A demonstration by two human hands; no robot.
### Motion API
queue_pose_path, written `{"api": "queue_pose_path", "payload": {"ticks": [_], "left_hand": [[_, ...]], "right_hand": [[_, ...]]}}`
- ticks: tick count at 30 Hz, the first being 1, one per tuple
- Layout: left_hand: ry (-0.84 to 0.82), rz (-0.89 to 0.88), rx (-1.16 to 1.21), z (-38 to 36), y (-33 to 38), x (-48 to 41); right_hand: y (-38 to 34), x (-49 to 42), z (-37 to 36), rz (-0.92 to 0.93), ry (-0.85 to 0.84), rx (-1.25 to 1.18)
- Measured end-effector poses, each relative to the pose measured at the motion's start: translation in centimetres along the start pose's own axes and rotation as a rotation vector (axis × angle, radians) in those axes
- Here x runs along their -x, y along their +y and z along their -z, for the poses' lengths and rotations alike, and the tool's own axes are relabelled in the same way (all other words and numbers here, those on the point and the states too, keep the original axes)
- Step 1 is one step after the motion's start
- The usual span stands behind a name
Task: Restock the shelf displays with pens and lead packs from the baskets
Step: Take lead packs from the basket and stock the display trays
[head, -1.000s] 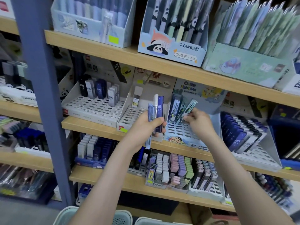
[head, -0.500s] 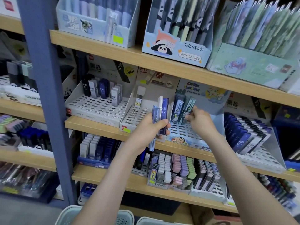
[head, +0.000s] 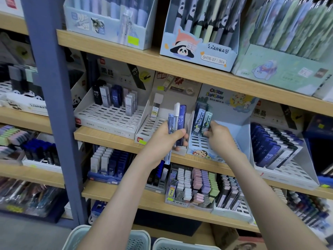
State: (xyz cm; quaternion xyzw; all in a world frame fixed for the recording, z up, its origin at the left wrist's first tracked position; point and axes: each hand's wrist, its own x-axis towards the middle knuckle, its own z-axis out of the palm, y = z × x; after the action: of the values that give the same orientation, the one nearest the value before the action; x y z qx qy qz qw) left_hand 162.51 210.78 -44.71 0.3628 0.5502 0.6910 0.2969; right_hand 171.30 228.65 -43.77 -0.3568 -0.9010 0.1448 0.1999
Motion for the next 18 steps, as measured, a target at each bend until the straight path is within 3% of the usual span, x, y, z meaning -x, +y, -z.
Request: {"api": "queue_pose_path", "payload": {"ticks": [5,9,18], "left_hand": [[-0.002,-0.004,-0.004,0.0,-0.1,0.0],[-0.009,0.002,-0.004,-0.1,-0.3,-0.2],[-0.021,0.018,-0.011,-0.7,-0.4,-0.3]], "right_hand": [[0.5,0.5,-1.1,0.136,0.16,-0.09],[0.6,0.8,-1.1,0.288,0.269,0.091],[1.4,1.0,-0.4,0.239,0.247,-0.065]]}}
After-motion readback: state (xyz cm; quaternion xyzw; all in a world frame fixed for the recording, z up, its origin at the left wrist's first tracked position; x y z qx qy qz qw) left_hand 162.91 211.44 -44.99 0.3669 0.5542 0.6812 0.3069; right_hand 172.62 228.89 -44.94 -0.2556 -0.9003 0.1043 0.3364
